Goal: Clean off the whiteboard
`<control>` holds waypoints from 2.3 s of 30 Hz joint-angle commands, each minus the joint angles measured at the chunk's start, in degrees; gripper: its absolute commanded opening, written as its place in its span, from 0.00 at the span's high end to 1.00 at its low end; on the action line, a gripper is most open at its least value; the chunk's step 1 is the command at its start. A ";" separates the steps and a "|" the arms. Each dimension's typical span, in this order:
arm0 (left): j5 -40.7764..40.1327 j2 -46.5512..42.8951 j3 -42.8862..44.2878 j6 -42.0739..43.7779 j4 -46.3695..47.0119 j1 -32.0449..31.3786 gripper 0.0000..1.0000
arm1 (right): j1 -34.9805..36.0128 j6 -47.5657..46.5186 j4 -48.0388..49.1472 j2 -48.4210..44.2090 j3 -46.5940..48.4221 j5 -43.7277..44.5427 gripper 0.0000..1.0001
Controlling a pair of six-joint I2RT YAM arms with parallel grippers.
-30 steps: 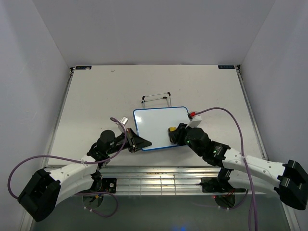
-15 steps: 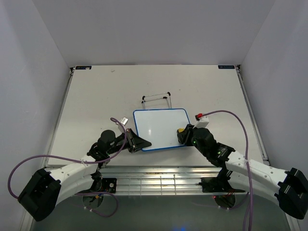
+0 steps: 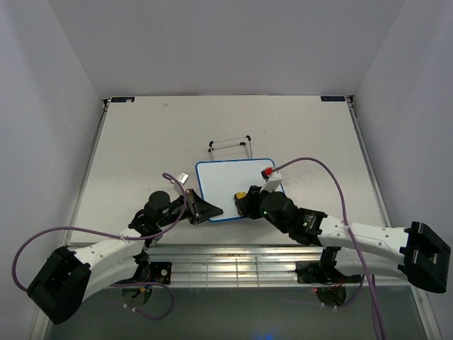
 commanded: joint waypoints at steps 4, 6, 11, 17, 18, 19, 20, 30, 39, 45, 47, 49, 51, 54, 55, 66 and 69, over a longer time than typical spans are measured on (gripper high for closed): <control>3.66 -4.88 5.12 -2.04 19.27 -0.40 1.00 | -2.22 0.56 -7.54 0.22 -2.06 2.88 0.92; 3.83 -5.06 4.86 -1.95 19.18 -0.40 1.00 | -6.25 -0.23 -8.42 -1.01 -3.82 2.17 0.92; 3.75 -6.03 4.50 -2.21 19.01 -0.40 1.00 | -13.48 -2.60 -11.41 -7.51 -10.50 1.74 0.92; 4.27 -5.42 5.03 -2.30 18.92 -0.40 1.00 | -21.56 -7.42 -12.83 -11.65 -10.87 -2.81 0.92; 4.71 -5.07 5.03 -2.30 18.92 -0.40 1.00 | -21.92 -8.83 -11.86 -11.30 -10.52 -4.58 0.92; 5.06 -4.98 5.29 -2.12 19.00 -0.40 1.00 | -22.19 -10.33 -11.07 -9.99 -9.82 -6.51 0.92; 5.50 -4.80 5.47 -2.04 19.09 -0.40 1.00 | -22.28 -11.38 -10.89 -8.93 -9.03 -9.49 0.92; 7.88 -4.71 5.91 -1.24 19.80 -0.40 1.00 | -21.75 -14.38 -0.87 -2.07 -2.43 -33.60 0.92; 6.82 -7.87 6.35 -0.54 17.95 -0.40 1.00 | -30.52 -18.95 -7.63 -7.24 -9.01 -30.78 0.92; 7.35 -8.14 6.61 0.16 17.60 -0.40 1.00 | -36.78 -21.76 -11.06 -9.11 -10.87 -33.07 0.92; 7.87 -8.14 6.96 0.16 18.12 -0.40 1.00 | -36.78 -22.38 -11.76 -8.31 -9.90 -34.46 0.92; 7.62 -8.14 7.14 0.43 18.21 -0.40 1.00 | -36.69 -21.86 -10.72 -7.78 -9.11 -37.27 0.92; 7.35 -7.97 7.23 0.78 18.21 -0.40 1.00 | -35.55 -20.19 -7.39 -8.83 -9.81 -42.81 0.92; 6.47 -7.18 7.40 0.52 18.65 -0.40 1.00 | -30.20 -16.42 -5.53 -11.98 -11.30 -41.08 0.92; 6.21 -7.00 7.49 0.25 18.91 -0.40 1.00 | -28.45 -13.62 -4.22 -13.13 -12.52 -38.72 0.92; 4.80 -7.52 6.53 -1.68 21.55 -0.40 1.00 | -18.49 -6.04 -7.54 -14.46 -14.28 -15.67 0.92; 5.24 -8.58 6.17 -1.95 21.20 -0.40 1.00 | -23.15 -5.68 -7.63 -17.35 -18.24 -17.60 0.92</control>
